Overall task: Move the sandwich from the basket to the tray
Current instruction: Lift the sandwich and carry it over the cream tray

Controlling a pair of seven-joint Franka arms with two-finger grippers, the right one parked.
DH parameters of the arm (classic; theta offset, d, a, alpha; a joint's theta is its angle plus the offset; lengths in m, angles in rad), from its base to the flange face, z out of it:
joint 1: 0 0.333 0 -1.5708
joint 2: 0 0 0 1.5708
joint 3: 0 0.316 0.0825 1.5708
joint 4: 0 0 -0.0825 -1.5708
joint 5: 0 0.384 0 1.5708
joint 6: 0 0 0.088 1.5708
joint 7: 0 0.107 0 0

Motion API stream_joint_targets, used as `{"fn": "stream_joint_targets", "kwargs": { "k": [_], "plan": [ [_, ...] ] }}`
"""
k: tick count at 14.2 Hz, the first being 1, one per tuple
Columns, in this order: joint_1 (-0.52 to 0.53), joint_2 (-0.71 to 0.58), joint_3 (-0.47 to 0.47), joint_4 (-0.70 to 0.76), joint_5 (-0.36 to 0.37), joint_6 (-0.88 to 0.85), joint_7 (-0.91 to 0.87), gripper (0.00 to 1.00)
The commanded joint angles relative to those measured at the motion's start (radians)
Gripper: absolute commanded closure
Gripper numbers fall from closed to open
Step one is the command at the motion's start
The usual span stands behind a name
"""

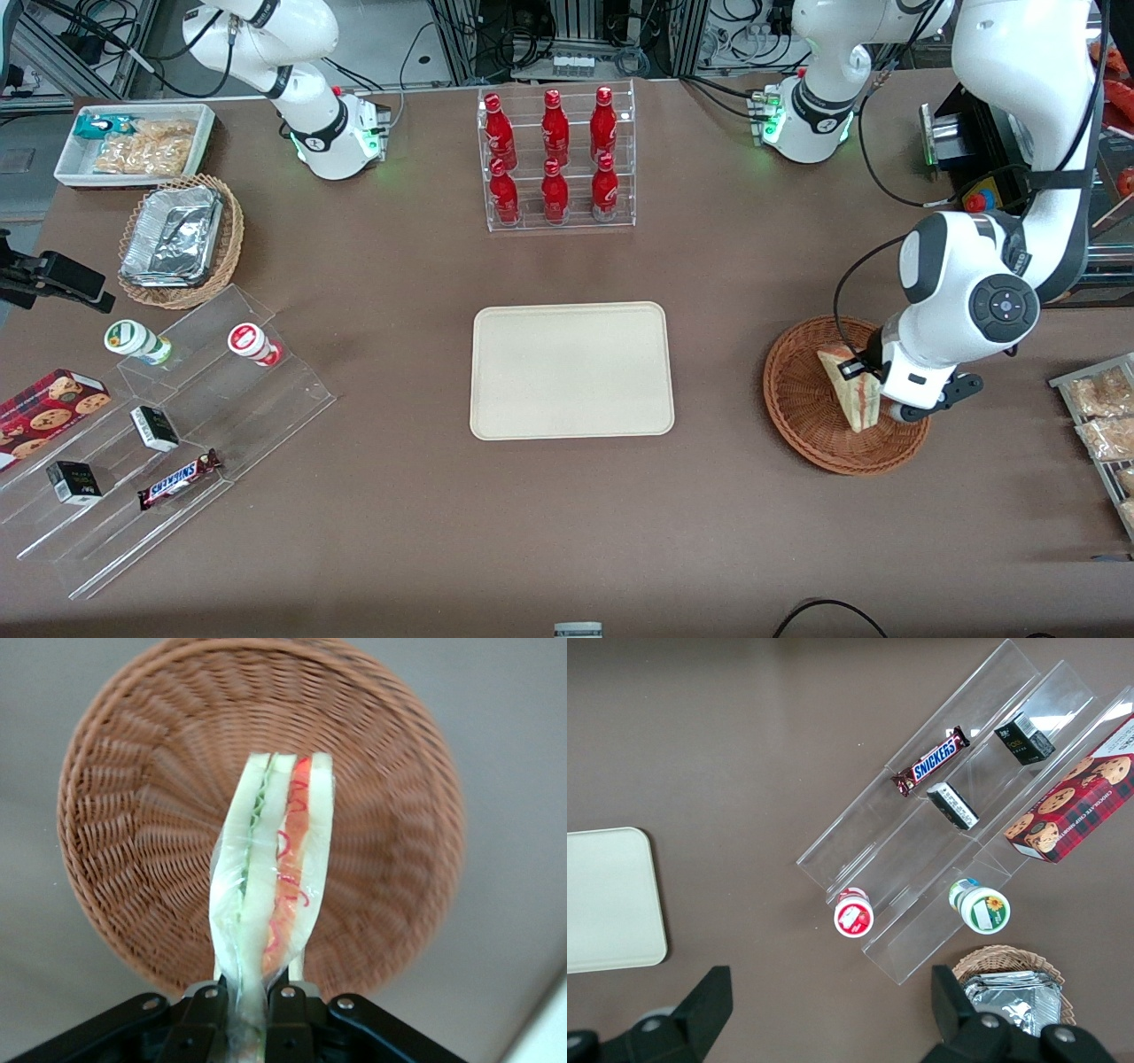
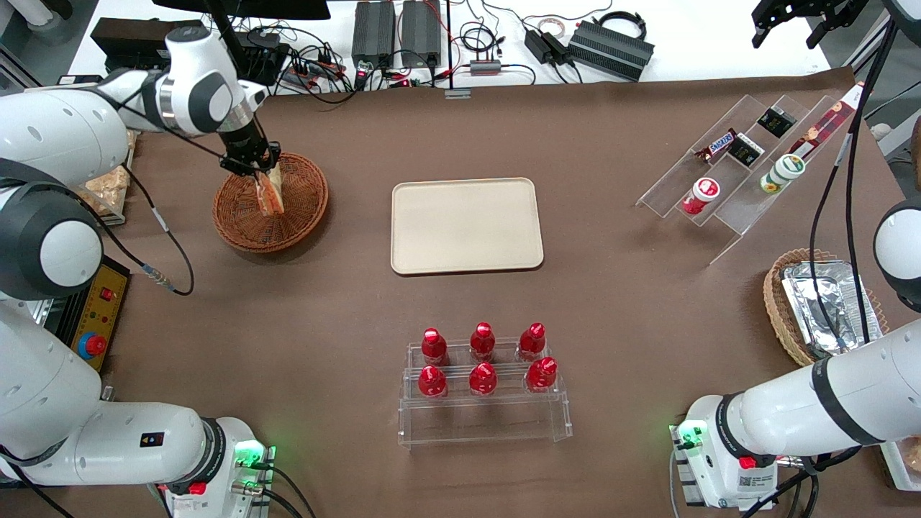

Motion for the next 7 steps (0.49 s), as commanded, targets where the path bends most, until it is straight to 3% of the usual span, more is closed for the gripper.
{"fn": "stream_joint_targets", "kwargs": {
  "k": [1,4,7],
  "plan": [
    [-0.122,0.048,0.003,0.117,0.003,-0.084,0.004,0.96],
    [-0.236,0.097,0.003,0.187,0.003,-0.101,-0.051,0.95],
    [-0.325,0.167,0.001,0.273,-0.002,-0.098,-0.127,1.0]
  ]
}}
